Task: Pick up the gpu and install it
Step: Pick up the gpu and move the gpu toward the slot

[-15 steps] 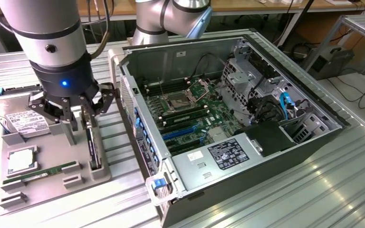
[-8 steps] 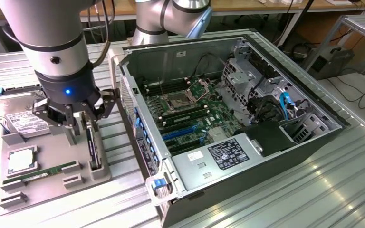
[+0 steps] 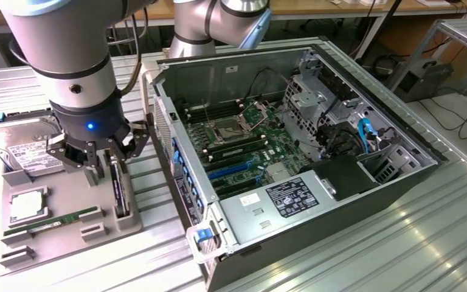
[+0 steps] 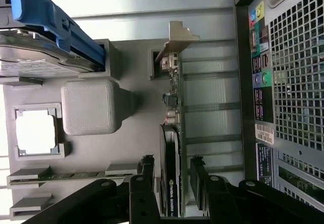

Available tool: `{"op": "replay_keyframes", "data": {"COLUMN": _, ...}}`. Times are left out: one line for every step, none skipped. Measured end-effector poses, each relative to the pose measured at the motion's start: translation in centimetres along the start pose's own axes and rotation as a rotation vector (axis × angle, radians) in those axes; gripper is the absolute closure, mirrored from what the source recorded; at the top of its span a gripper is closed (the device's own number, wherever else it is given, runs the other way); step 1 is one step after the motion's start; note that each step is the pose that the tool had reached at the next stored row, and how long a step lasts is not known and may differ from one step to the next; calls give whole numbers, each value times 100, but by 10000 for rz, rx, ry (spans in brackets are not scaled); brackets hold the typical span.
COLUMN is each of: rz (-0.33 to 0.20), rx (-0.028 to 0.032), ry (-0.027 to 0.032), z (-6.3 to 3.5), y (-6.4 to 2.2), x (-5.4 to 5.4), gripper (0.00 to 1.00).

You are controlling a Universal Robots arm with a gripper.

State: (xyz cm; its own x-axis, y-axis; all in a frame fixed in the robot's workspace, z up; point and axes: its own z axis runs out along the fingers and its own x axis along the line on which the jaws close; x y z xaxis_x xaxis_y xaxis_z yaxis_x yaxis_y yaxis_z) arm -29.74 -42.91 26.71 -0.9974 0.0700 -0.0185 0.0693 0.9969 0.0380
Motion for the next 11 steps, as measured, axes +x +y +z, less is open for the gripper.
{"op": "replay_keyframes", "data": {"rz": 0, "rx": -1, "ry": 0, "z": 18, "y": -1, "x": 0, "gripper": 58}}
{"op": "replay_keyframes", "data": {"rz": 0, "rx": -4, "ry": 0, "z": 37, "y": -1, "x": 0, "gripper": 58}}
{"op": "replay_keyframes", "data": {"rz": 0, "rx": -5, "ry": 1, "z": 53, "y": -2, "x": 0, "gripper": 58}}
{"op": "replay_keyframes", "data": {"rz": 0, "rx": -10, "ry": 0, "z": 77, "y": -3, "x": -1, "gripper": 58}}
{"op": "replay_keyframes", "data": {"rz": 0, "rx": -17, "ry": 1, "z": 110, "y": -3, "x": -1, "gripper": 58}}
{"op": "replay_keyframes", "data": {"rz": 0, "rx": -22, "ry": 1, "z": 122, "y": -2, "x": -1, "gripper": 58}}
{"op": "replay_keyframes", "data": {"rz": -1, "rx": -33, "ry": 3, "z": 137, "y": 1, "x": -1, "gripper": 58}}
{"op": "replay_keyframes", "data": {"rz": 1, "rx": -53, "ry": 4, "z": 154, "y": 7, "x": 1, "gripper": 58}}
{"op": "replay_keyframes", "data": {"rz": 1, "rx": -80, "ry": 6, "z": 171, "y": 13, "x": 1, "gripper": 58}}
{"op": "replay_keyframes", "data": {"rz": 3, "rx": -108, "ry": 13, "z": 186, "y": 24, "x": 3, "gripper": 58}}
{"op": "replay_keyframes", "data": {"rz": 3, "rx": -108, "ry": 24, "z": 190, "y": 27, "x": 3, "gripper": 58}}
